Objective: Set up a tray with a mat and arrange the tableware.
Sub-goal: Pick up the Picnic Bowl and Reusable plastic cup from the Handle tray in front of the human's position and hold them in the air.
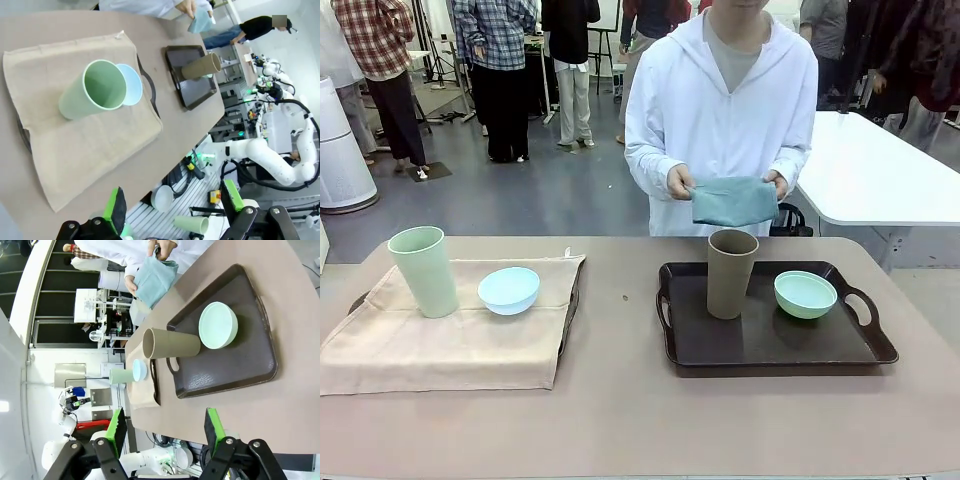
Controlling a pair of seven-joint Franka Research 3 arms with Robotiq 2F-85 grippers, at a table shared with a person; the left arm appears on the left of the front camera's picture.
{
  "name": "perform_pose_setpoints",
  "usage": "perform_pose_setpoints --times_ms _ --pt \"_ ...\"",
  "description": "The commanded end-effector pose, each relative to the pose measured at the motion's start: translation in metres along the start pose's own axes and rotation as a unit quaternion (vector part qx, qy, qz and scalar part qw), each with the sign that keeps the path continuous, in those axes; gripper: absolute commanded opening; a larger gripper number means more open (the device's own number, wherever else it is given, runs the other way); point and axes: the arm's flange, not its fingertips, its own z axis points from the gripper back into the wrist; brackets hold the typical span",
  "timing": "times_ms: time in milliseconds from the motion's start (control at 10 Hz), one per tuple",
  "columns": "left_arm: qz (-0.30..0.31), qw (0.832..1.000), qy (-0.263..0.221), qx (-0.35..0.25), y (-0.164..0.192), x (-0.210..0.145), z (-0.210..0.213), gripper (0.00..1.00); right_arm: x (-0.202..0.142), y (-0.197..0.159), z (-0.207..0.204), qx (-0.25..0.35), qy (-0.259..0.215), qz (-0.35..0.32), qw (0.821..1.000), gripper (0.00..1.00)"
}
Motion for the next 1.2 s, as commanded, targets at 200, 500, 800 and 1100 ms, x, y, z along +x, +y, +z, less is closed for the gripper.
perform_pose_setpoints --times_ms 200,500,800,1100 --pt "-0.002 1.0 -0.005 -0.005 0.0 0.0 0.001 1.0 0.002 0.0 0.0 0.015 -0.002 0.008 1.0 0.81" --pt "-0.002 1.0 -0.005 -0.005 0.0 0.0 0.001 1.0 0.002 0.0 0.0 0.015 -0.002 0.008 1.0 0.81" --pt "-0.037 0.999 0.013 0.028 -0.017 0.017 -0.001 1.0 0.003 0.011 0.008 -0.015 0.005 0.004 1.0 0.81" --pt "-0.046 0.985 0.066 0.154 -0.062 0.105 -0.055 1.0 0.019 0.08 -0.036 -0.119 0.056 0.047 0.99 0.81"
